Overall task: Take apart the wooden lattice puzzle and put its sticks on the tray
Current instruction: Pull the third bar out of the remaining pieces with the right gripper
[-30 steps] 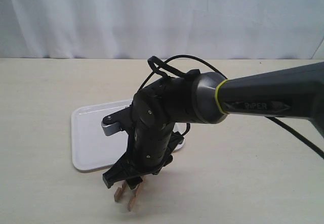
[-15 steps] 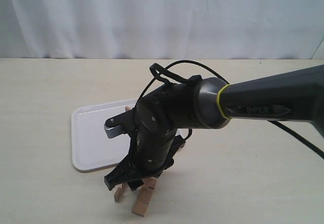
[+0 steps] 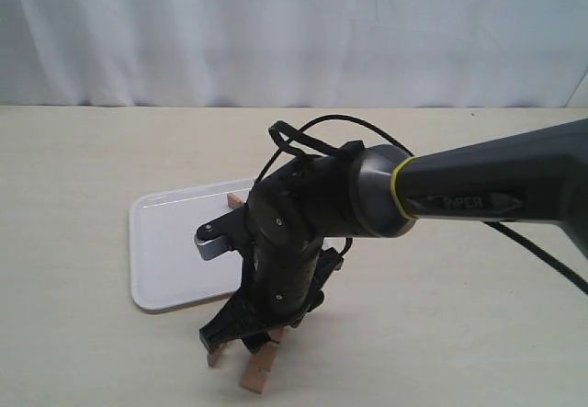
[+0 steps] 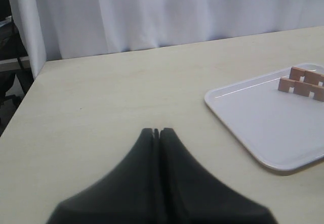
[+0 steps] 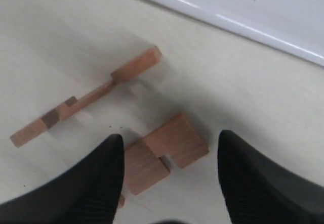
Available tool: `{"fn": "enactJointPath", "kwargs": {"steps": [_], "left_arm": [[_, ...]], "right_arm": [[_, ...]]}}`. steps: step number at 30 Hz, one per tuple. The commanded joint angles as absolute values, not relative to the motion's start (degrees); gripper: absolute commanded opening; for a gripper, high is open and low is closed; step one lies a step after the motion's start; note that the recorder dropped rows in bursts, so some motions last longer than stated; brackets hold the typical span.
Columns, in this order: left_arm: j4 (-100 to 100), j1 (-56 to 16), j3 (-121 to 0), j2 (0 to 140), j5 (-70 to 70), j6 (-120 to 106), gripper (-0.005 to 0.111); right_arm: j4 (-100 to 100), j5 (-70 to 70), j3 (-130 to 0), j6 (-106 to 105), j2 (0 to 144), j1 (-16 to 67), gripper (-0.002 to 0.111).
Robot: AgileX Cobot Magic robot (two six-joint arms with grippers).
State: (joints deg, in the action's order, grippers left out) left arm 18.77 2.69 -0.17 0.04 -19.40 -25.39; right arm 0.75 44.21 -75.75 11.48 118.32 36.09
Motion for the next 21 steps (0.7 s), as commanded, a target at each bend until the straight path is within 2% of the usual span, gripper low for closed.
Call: {"fn": "enactJointPath", "kwargs": {"steps": [1, 17, 19, 21], "left_arm": [[18.7, 2.4, 0.0, 0.0, -18.7, -25.5, 0.000], [18.7, 2.4, 0.0, 0.0, -18.7, -25.5, 0.000], [18.7, 2.4, 0.0, 0.0, -18.7, -25.5, 0.000], [18.7, 2.4, 0.0, 0.0, -18.7, -25.5, 0.000]], "right_arm": [[0.9, 43.6, -75.6, 14.7, 118.4, 36.0, 0.054], [1.0, 43.8, -74.9, 18.7, 121.1, 36.1, 0.056], [1.1, 43.8, -74.9, 18.7, 121.4, 36.1, 0.053], [1.1, 43.8, -74.9, 18.4, 121.4, 36.1, 0.042]]}}
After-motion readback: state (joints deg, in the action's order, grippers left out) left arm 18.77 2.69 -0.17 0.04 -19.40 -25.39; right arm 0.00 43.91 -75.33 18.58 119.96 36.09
